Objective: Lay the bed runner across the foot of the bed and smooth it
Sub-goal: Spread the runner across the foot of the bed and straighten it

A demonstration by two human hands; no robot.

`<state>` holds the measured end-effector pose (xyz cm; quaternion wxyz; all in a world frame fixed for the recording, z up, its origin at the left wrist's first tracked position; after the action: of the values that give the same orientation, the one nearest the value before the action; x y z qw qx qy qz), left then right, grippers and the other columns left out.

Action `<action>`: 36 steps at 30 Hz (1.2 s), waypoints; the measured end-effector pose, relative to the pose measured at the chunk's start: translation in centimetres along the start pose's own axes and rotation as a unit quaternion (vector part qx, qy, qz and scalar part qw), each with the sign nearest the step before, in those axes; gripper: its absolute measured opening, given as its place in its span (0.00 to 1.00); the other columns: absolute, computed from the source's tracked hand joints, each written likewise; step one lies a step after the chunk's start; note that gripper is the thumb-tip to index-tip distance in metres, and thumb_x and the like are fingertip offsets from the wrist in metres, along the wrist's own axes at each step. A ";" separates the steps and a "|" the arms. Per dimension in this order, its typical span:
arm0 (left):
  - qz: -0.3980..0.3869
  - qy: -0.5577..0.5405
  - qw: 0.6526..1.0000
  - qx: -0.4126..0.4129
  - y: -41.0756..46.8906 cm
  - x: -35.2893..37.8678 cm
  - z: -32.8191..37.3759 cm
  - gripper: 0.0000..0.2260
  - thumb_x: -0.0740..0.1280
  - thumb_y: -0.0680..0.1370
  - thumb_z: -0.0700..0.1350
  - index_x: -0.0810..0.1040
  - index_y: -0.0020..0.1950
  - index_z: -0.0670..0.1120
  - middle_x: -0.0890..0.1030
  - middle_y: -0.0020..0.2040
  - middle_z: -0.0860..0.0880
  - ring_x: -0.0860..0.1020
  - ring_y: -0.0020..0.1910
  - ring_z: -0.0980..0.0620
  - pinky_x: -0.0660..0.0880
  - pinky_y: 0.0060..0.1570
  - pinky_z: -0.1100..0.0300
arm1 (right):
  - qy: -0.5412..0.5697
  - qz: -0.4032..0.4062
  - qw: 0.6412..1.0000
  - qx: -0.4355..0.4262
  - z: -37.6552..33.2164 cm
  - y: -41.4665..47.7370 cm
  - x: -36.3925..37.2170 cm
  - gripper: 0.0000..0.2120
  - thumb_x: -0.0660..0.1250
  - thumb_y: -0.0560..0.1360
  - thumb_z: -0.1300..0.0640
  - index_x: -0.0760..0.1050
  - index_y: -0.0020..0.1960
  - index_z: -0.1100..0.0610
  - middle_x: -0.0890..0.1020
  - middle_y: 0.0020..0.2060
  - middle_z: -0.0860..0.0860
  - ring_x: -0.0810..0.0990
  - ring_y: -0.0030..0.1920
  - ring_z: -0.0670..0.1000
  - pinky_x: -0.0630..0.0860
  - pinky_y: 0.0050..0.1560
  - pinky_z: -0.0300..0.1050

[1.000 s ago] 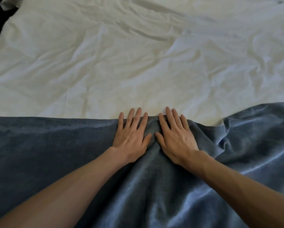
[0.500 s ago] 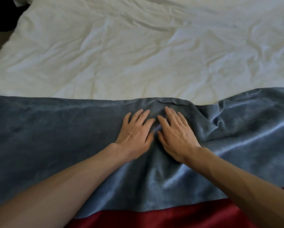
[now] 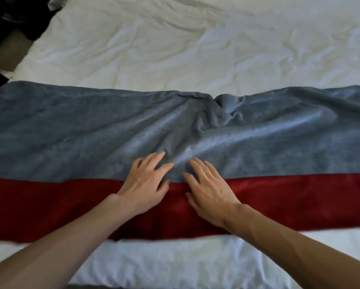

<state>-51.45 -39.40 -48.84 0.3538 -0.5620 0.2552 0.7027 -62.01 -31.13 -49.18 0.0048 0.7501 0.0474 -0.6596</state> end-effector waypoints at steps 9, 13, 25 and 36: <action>-0.035 -0.023 0.999 -0.023 -9.7 3.3 3.8 0.21 0.67 0.71 0.58 0.76 0.60 0.49 0.71 0.67 0.45 0.68 0.67 0.46 0.64 0.65 0.47 | 0.034 -0.026 0.999 -0.005 -3.2 -8.5 2.7 0.23 0.64 0.73 0.43 0.76 0.58 0.59 0.74 0.63 0.64 0.73 0.64 0.62 0.72 0.62 0.55; -0.033 -0.080 0.996 -0.034 -10.9 5.2 4.6 0.14 0.66 0.76 0.51 0.78 0.59 0.48 0.67 0.71 0.45 0.60 0.73 0.49 0.50 0.73 0.44 | 0.010 0.048 0.999 0.000 -3.1 -9.7 2.9 0.10 0.73 0.67 0.60 0.80 0.48 0.58 0.80 0.46 0.59 0.79 0.44 0.60 0.76 0.42 0.50; -0.038 -0.052 0.997 -0.049 -12.7 7.0 9.3 0.09 0.58 0.81 0.43 0.77 0.55 0.46 0.62 0.74 0.43 0.52 0.76 0.47 0.42 0.72 0.41 | -0.012 -0.040 0.999 0.013 -2.8 -13.9 1.7 0.12 0.71 0.52 0.67 0.76 0.33 0.56 0.75 0.30 0.50 0.74 0.31 0.52 0.69 0.30 0.43; 0.049 -0.029 0.998 -0.020 -8.2 3.7 9.1 0.16 0.61 0.76 0.54 0.77 0.58 0.47 0.73 0.65 0.45 0.68 0.67 0.47 0.58 0.68 0.40 | 0.054 0.001 0.997 0.052 -1.0 -11.2 -1.0 0.10 0.60 0.75 0.52 0.76 0.44 0.56 0.77 0.40 0.53 0.76 0.40 0.55 0.73 0.41 0.50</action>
<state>-51.02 -26.64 -49.93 0.3149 -0.5348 0.2582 0.7404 -62.05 -20.01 -47.45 -0.0364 0.7836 0.0125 -0.6200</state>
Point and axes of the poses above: each hand's wrist, its own y-axis towards the middle knuckle, its own x-axis out of the palm, z = x × y, the point moved 7 cm from there along y, towards the middle knuckle
